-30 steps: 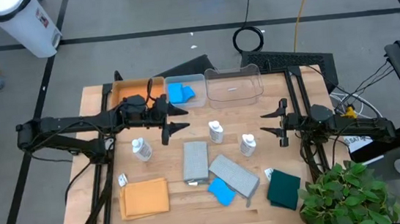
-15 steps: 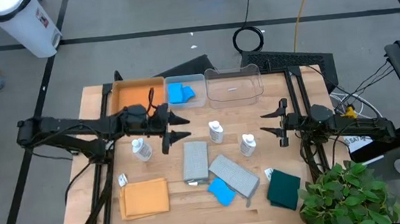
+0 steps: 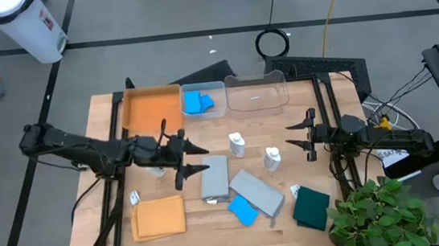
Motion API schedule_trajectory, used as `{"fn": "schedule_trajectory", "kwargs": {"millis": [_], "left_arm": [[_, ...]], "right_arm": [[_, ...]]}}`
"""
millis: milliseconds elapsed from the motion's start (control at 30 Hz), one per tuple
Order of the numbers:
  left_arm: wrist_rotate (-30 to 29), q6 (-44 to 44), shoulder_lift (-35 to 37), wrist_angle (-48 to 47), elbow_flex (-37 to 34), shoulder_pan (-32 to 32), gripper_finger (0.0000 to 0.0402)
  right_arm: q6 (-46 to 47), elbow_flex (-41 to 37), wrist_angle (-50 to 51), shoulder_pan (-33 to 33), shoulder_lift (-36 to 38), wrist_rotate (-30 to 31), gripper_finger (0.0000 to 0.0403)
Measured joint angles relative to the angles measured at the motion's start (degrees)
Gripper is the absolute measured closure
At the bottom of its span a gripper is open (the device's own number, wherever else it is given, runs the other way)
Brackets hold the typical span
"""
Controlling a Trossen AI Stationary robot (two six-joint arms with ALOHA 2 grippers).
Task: Pick & Place Kitchen Items
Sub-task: Put the blue sponge into the left transparent bin
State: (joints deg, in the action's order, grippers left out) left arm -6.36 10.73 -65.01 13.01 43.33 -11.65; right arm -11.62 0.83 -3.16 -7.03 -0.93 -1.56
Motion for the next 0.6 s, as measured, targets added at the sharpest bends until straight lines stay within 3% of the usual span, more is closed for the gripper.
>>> {"fn": "schedule_trajectory", "kwargs": {"millis": [600], "left_arm": [[-3.34, 1.01, -1.56, 0.91, -0.07, -6.94, 0.0165]], "right_arm": [[-0.01, -0.01, 0.02, 0.00, -0.02, 0.00, 0.0222]]}}
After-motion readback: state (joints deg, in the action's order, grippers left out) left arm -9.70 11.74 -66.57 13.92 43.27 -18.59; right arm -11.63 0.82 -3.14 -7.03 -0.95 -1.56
